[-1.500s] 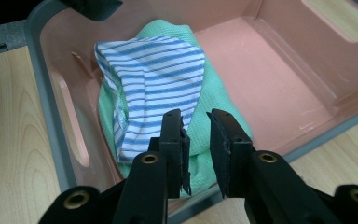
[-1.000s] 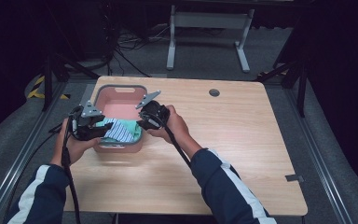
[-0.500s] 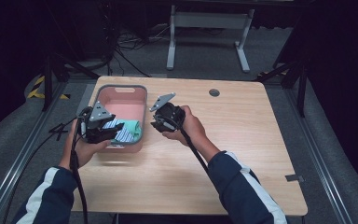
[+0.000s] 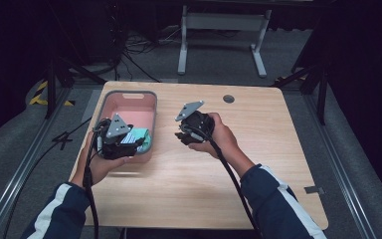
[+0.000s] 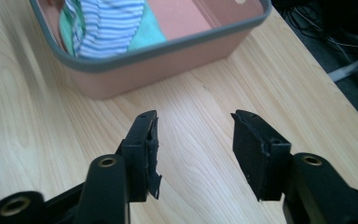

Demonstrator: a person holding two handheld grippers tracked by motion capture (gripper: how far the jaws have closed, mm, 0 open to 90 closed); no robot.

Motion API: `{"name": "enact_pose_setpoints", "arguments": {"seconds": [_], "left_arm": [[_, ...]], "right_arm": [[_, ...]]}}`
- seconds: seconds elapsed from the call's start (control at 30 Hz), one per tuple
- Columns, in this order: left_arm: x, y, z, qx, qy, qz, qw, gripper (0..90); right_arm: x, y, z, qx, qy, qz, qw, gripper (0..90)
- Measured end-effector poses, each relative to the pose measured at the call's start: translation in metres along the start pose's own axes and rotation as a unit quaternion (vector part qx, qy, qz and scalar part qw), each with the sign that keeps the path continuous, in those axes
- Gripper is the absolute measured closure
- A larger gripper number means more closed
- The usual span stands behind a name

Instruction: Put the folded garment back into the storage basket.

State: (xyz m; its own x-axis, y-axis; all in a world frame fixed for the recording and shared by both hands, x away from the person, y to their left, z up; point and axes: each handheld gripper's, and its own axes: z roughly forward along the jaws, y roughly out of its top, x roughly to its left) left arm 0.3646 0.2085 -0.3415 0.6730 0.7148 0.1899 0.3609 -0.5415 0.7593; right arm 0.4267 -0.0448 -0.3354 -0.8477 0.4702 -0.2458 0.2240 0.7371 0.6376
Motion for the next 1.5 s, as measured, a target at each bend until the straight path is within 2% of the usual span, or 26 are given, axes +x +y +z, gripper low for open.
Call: {"name": "enact_pose_setpoints", "arguments": {"seconds": [0.17,0.37,0.4,0.47,0.53,0.57,0.6,0.7,0.77,0.9,0.97,1.07,1.27,1.37,1.5], "left_arm": [[-0.01,0.002,0.001,-0.004,-0.015,0.008,0.9998,39.4],[-0.023,0.005,0.004,-0.005,-0.021,0.02,0.9996,35.8],[-0.024,0.005,0.004,-0.003,-0.021,0.026,0.9994,34.9],[-0.028,0.006,0.005,-0.003,-0.022,0.029,0.9993,33.0],[-0.031,0.006,0.006,-0.005,-0.024,0.03,0.9992,30.0],[-0.032,0.007,0.007,-0.005,-0.03,0.039,0.9988,28.4],[-0.034,0.007,0.008,-0.002,-0.034,0.038,0.9987,26.3],[-0.043,0.007,0.013,0.004,-0.031,0.053,0.9981,25.9],[-0.049,0.006,0.015,0.012,-0.039,0.061,0.9973,23.8],[-0.059,0.005,0.022,0.023,-0.045,0.082,0.9954,19.7],[-0.062,0.004,0.024,0.018,-0.051,0.082,0.9952,20.0],[-0.07,0.001,0.028,0.019,-0.059,0.096,0.9935,20.2],[-0.08,-0.004,0.037,0.028,-0.064,0.107,0.9918,19.2],[-0.087,-0.011,0.046,0.037,-0.071,0.111,0.9906,19.2],[-0.091,-0.016,0.051,0.041,-0.072,0.117,0.9897,19.5]], "right_arm": [[-0.001,-0.012,-0.011,0.01,-0.016,-0.006,0.9998,46.4],[-0.003,-0.03,-0.024,0.017,-0.027,-0.001,0.9995,43.6],[-0.004,-0.033,-0.026,0.019,-0.028,0.0,0.9994,42.6],[-0.005,-0.039,-0.031,0.022,-0.039,0.0,0.999,42.2],[-0.007,-0.046,-0.036,0.016,-0.04,0.003,0.9991,41.4],[-0.008,-0.049,-0.039,0.016,-0.042,0.005,0.999,40.9],[-0.008,-0.054,-0.042,0.016,-0.042,0.005,0.999,39.7],[-0.008,-0.063,-0.048,0.015,-0.05,0.0,0.9986,38.0],[-0.008,-0.07,-0.052,0.009,-0.053,-0.002,0.9986,37.3],[-0.008,-0.088,-0.056,0.013,-0.061,0.003,0.998,35.5],[-0.009,-0.092,-0.057,0.016,-0.063,0.006,0.9979,34.6],[-0.008,-0.107,-0.06,0.013,-0.072,0.018,0.9972,33.8],[-0.004,-0.125,-0.064,0.013,-0.078,0.017,0.9967,31.0],[-0.001,-0.138,-0.062,0.035,-0.098,0.019,0.9944,28.1],[0.004,-0.149,-0.06,0.044,-0.094,0.017,0.9945,28.6]]}}
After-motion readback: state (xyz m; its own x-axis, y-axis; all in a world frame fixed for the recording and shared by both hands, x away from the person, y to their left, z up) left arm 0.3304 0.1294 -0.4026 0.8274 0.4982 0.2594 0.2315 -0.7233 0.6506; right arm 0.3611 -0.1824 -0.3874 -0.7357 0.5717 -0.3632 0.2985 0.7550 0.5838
